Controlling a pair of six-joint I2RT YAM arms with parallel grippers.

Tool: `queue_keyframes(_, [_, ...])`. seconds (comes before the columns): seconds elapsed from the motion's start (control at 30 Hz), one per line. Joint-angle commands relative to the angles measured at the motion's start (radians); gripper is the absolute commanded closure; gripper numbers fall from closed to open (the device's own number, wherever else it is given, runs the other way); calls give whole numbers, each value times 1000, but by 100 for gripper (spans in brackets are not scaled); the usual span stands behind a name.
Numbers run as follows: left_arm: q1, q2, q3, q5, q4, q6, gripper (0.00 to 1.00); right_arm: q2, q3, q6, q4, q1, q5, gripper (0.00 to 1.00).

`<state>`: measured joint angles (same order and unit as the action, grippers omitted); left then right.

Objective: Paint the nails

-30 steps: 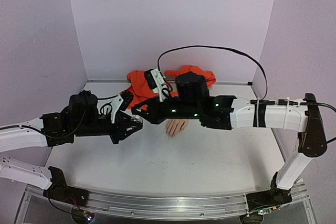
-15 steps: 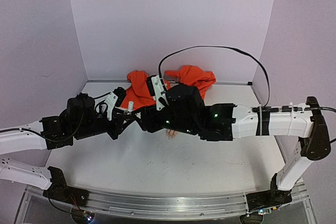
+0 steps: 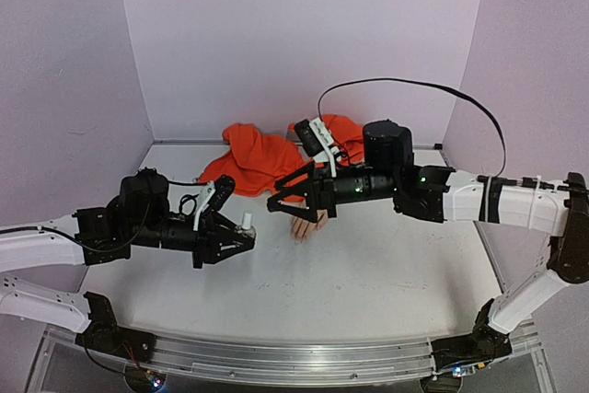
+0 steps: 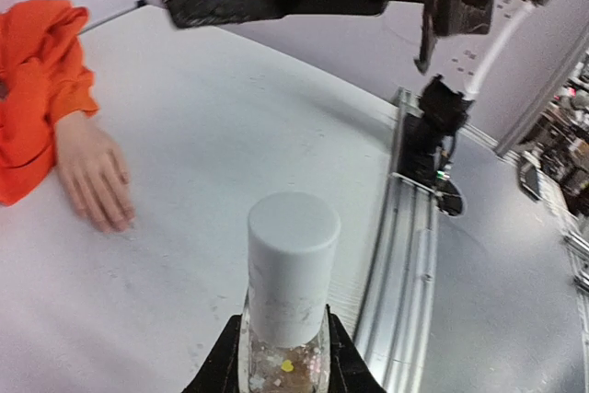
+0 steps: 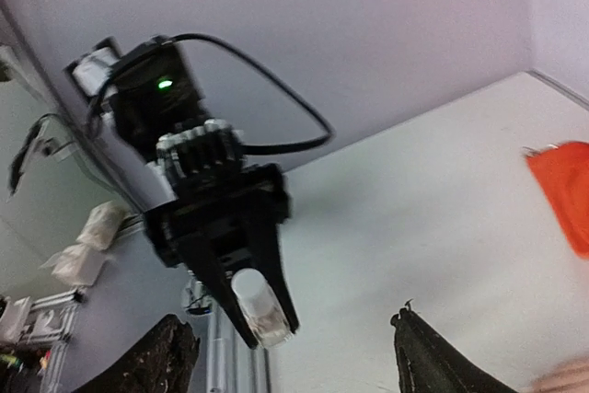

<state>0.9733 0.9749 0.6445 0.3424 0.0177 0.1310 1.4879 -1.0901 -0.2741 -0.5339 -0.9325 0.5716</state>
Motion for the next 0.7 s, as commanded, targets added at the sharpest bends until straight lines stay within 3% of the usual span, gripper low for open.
queue_keyframes(0.0, [1,37,100,316,-91,-4,100,45,2,-52,-260,-12,407,27])
queue_keyframes(0.43, [2,102,149,407,-117,-17,100,140,-58,-107,-360,-51,508,56])
queue_keyframes(0.67, [1,108,149,417,-118,-16,100,170,-92,-119,-361,-71,531,85])
